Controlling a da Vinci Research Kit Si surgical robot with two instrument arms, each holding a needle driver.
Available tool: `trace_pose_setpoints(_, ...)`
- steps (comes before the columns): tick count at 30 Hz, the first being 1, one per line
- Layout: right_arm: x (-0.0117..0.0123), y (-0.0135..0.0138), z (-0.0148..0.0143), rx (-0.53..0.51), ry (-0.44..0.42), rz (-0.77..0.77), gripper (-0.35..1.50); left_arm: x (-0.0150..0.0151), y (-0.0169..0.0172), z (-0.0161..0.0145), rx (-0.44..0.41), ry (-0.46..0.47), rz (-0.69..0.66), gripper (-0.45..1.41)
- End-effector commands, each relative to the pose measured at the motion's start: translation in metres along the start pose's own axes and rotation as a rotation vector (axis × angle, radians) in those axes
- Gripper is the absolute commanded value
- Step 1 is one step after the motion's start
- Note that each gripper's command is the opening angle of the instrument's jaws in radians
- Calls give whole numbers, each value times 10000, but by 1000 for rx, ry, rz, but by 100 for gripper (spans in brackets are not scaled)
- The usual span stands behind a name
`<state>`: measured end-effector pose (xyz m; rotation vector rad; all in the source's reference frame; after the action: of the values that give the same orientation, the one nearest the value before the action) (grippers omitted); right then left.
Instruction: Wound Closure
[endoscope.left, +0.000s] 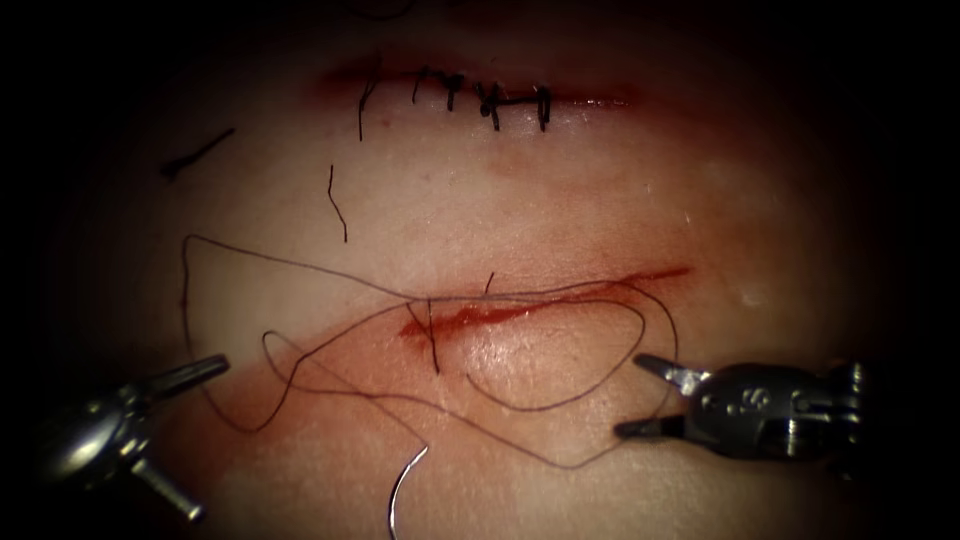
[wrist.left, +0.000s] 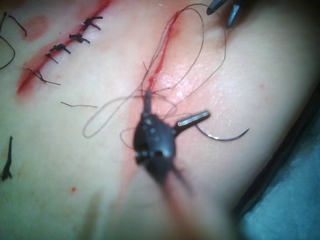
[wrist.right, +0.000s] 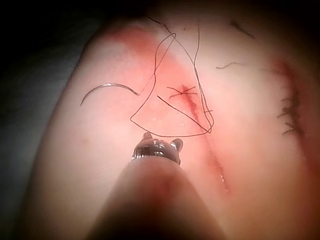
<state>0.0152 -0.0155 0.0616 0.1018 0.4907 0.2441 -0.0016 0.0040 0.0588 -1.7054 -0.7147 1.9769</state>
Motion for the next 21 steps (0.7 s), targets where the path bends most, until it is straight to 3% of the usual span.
trace_pose_setpoints(1, -11, 2, 2, -16, -44, -16, 126, -9, 0, 5, -5, 1, 2, 116)
trace_pose_setpoints(8, -36, 33, -5, -155, -215, -63, 126, -22, 9, -6, -4, -6, 1, 116)
trace_pose_setpoints(9, -38, 41, -5, -187, -206, -42, 125, -22, 10, -8, -5, -4, 1, 116)
trace_pose_setpoints(14, -32, 71, -10, -255, 10, 57, 123, -25, 20, -29, 4, 7, -3, 115)
trace_pose_setpoints(15, -26, 77, -12, -239, 89, 82, 123, -26, 22, -34, 8, 5, -3, 115)
trace_pose_setpoints(18, -6, 96, -18, -253, 224, 131, 123, -32, 28, -49, 27, 7, -7, 111)
trace_pose_setpoints(21, 25, 122, -15, -297, 291, 162, 125, -46, 39, -60, 37, 5, -15, 111)
